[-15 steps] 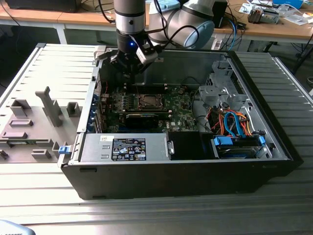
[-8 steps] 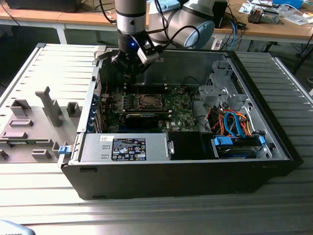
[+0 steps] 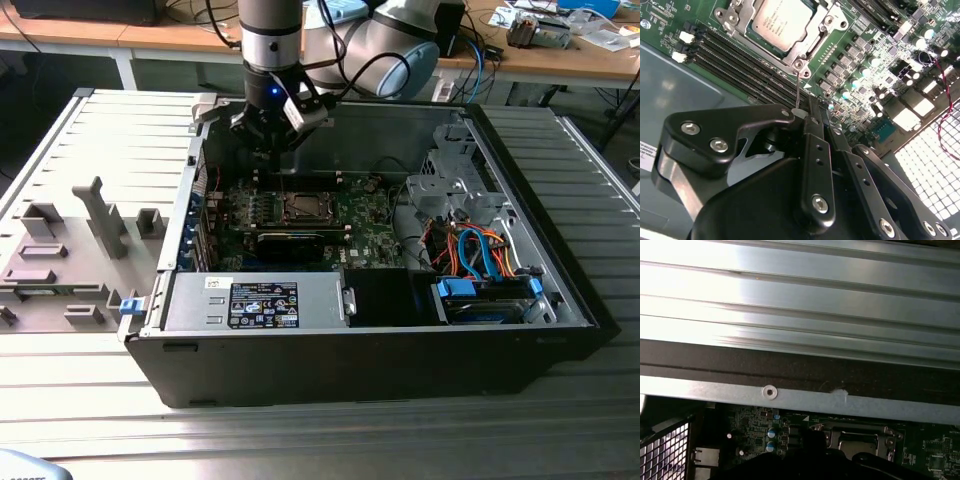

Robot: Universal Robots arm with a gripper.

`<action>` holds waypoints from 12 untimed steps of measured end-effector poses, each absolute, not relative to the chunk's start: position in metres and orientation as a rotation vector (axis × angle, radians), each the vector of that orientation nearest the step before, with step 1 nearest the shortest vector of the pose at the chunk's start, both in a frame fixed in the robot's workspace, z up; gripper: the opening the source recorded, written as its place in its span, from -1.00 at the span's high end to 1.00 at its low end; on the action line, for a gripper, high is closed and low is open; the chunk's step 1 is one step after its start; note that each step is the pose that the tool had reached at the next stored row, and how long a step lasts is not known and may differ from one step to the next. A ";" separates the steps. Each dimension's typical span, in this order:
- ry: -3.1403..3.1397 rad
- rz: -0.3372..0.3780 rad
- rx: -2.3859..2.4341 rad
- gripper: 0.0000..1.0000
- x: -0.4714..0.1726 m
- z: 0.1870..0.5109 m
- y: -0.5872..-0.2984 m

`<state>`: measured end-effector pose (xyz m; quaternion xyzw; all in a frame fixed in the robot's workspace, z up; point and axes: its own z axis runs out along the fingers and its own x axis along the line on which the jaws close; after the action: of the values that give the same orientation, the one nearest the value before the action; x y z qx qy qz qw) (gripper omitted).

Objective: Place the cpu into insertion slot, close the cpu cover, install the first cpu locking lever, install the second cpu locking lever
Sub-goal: 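Install the first cpu locking lever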

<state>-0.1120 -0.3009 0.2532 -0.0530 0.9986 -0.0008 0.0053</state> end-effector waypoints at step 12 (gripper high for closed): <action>3.126 -0.002 -0.166 0.79 -0.107 0.253 -0.301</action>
<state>-0.1075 -0.3009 0.2527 -0.0530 0.9986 -0.0008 0.0054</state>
